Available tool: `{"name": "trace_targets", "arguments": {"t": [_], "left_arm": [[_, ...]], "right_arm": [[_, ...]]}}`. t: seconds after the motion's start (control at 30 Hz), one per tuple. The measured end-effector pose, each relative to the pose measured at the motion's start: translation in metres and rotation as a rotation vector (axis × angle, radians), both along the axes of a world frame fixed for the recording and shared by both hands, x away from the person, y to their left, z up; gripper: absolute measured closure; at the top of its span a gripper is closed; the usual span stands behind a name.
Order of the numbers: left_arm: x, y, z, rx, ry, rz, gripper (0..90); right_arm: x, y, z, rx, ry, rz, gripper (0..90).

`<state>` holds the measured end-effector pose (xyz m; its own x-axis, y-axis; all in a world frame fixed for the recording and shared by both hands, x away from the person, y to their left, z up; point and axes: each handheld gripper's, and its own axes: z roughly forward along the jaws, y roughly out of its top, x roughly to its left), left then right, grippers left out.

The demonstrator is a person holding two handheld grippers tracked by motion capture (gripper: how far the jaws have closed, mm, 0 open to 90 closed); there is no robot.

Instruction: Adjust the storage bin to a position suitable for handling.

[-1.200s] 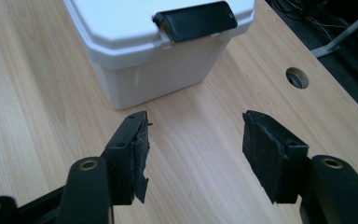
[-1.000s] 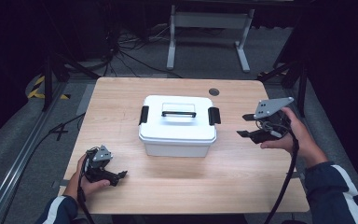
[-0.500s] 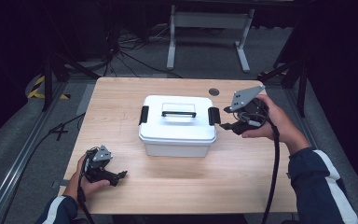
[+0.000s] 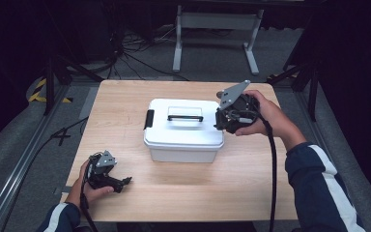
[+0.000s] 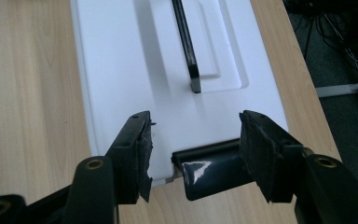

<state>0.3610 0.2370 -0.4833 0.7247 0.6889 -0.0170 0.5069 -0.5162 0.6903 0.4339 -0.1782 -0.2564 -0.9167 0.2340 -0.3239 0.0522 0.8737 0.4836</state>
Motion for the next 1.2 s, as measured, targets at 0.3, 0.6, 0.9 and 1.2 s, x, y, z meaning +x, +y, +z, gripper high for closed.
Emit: {"name": "trace_targets", "arguments": {"t": [0.3, 0.6, 0.9, 1.2], "left_arm": [[0.0, 0.0, 0.0, -0.001, 0.0, 0.0, 0.2], [0.0, 0.0, 0.0, -0.002, 0.005, 0.0, 0.2], [0.0, 0.0, 0.0, -0.002, 0.005, 0.001, 0.2], [0.0, 0.0, 0.0, -0.001, 0.002, 0.0, 0.2]], "right_arm": [[0.015, 0.027, -0.003, -0.049, 0.019, 0.019, 46.4], [0.031, 0.057, -0.01, -0.112, 0.047, 0.047, 52.1], [0.041, 0.071, -0.018, -0.165, 0.055, 0.069, 62.7], [0.049, 0.081, -0.025, -0.173, 0.072, 0.114, 74.1]]}}
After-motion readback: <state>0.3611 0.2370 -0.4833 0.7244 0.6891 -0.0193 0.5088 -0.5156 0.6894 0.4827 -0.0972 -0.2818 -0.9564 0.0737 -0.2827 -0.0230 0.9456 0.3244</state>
